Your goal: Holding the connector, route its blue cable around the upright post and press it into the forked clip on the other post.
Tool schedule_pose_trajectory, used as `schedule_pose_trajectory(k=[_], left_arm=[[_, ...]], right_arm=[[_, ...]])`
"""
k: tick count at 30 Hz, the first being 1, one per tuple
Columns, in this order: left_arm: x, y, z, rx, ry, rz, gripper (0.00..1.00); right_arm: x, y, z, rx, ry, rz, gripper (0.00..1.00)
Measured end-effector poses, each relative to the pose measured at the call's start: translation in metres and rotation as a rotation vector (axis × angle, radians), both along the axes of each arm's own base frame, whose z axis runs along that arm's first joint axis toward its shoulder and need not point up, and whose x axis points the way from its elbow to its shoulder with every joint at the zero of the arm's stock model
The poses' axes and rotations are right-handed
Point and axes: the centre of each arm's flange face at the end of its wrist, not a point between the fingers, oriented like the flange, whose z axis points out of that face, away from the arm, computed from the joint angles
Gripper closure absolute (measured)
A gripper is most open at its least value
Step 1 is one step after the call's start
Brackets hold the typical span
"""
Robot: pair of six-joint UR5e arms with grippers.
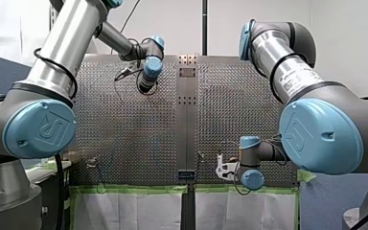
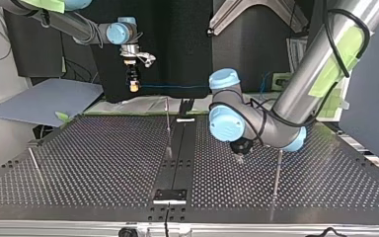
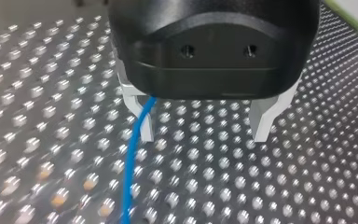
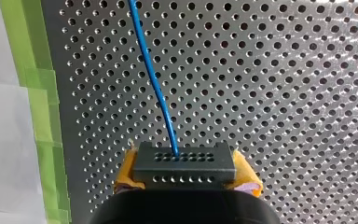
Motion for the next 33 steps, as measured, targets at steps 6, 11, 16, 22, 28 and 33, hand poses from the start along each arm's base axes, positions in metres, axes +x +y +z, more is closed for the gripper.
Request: schedule_pose_trajectory(k=[6,11,16,22,28,33], left_arm=[[-0.002,-0.002,-0.008,0.01,0.014,0.001,0.0],[-0.005,-0.001,-0.018,0.019,0.025,0.001,0.0],[-0.009,-0.004,-0.026,0.023,0.031,-0.002,0.0],[-0.013,-0.013,-0.052,0.036,0.062,-0.007,0.0],[-0.02,-0.026,-0.088,0.025,0.085,-0.021,0.0],[-0.023,-0.029,-0.098,0.015,0.071,-0.024,0.0]], right_arm=[[0.0,0.0,0.0,0.001,0.001,0.0,1.0],[0.0,0.0,0.0,0.002,0.002,0.0,1.0],[0.0,0.0,0.0,0.001,0.001,0.0,1.0],[0.0,0.0,0.0,0.0,0.001,0.0,1.0],[0.0,0.0,0.0,0.001,0.002,0.0,1.0],[0.0,0.0,0.0,0.0,0.002,0.0,1.0]])
